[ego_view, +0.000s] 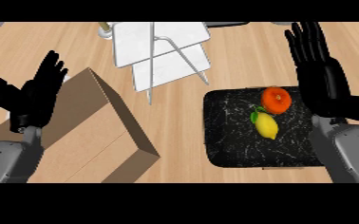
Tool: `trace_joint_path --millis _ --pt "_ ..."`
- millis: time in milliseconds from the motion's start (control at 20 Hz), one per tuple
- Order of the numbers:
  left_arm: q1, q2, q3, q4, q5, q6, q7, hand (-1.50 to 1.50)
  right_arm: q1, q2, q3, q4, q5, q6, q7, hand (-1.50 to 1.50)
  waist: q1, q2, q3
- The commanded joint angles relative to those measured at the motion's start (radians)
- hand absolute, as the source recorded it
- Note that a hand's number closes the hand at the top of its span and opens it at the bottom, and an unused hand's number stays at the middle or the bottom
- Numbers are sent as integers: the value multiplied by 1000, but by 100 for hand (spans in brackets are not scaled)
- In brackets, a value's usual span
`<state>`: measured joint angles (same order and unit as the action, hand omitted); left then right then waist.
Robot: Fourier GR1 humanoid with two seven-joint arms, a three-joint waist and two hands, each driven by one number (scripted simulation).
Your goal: Pick the squash from the tray and place it in the tiered shelf
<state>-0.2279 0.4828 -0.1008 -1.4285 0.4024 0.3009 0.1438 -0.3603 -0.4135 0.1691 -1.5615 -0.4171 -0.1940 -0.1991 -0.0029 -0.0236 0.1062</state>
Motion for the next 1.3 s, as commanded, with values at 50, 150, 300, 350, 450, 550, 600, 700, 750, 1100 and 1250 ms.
trace_joint_path --millis 50,150,300,350,450,550,600,700,750,1100,1250 --pt "54 28 -18 19 -17 -16 30 0 60 -47 -84 30 21 -67 -3 150 -21 23 -104" --pt "117 16 -29 20 -12 -12 55 0 151 -156 -169 65 52 -83 -16 150 -60 22 -104" --pt "128 1 -5 2 16 -10 73 0 274 -327 -162 240 230 -167 101 150 -109 80 -125" --pt "163 -9 -14 -3 29 -25 84 0 297 -301 -195 277 195 -194 121 150 -90 67 -113" --pt "205 -37 -41 -7 26 -40 78 0 306 -251 -232 301 124 -205 149 150 -69 52 -108" --pt "231 -31 -42 -14 29 -62 88 0 329 -245 -245 301 100 -179 125 -150 -55 40 -106" --pt "207 -31 -40 -12 36 -70 98 0 338 -226 -239 305 100 -163 80 -150 -55 41 -104" --pt "207 -48 -49 -13 20 -54 93 0 352 -278 -223 276 110 -104 81 -150 -59 36 -106" --pt "210 -34 -40 -21 35 -79 102 0 347 -273 -195 262 117 -82 82 -150 -40 34 -107" --pt "231 -11 -31 -39 36 -100 122 0 375 -382 -158 159 83 85 158 -150 -34 23 -111" --pt "227 -23 -32 -23 42 -101 101 0 376 -434 -132 123 90 132 220 -150 -37 30 -115"
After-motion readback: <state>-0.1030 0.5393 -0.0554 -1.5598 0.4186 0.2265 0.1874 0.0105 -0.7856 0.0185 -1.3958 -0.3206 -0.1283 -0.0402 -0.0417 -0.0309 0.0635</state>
